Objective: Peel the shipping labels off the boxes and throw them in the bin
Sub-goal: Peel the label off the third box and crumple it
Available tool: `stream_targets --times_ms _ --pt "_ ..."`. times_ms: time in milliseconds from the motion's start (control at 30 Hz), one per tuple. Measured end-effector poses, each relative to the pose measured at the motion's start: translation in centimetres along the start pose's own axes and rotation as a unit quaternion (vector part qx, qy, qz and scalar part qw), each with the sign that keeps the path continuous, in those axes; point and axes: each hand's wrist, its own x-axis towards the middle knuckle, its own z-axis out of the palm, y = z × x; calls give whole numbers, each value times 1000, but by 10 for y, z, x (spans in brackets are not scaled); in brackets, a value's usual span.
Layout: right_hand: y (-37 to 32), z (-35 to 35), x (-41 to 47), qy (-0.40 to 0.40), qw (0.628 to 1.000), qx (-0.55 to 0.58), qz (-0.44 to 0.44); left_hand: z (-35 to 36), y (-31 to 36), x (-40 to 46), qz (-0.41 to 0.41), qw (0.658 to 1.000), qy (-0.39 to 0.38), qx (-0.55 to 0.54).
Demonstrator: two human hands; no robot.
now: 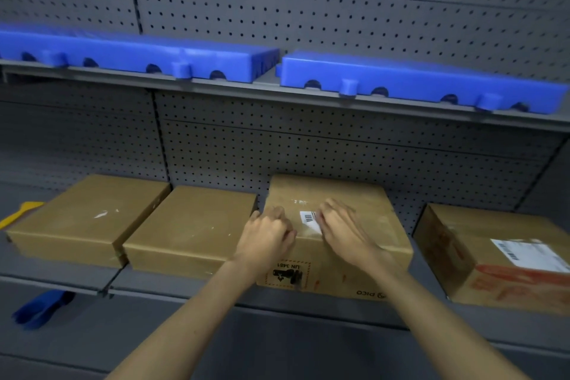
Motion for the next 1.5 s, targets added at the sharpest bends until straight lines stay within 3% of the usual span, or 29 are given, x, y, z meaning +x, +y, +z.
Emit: stream_targets --times_ms 367,600,1033,1167,1333,1500 --pt "-8 -1 -13 23 998 46 -20 1 -2 -1 16 1000 0 -3" --pt "-12 1 -10 0 999 -26 -33 -1 -1 -1 18 1000 -2 -2" --pt "-12 7 -12 -4 997 -56 -60 -2 0 0 17 1000 3 -8" --pt "-7 1 -7 -8 997 -22 -74 -3 0 1 12 1000 0 -11" --pt "6 -3 -6 27 999 10 -24 -2 -1 1 11 1000 -3 -14" --pt "-6 10 -21 5 998 -7 -59 -1 0 -1 10 1000 8 -22"
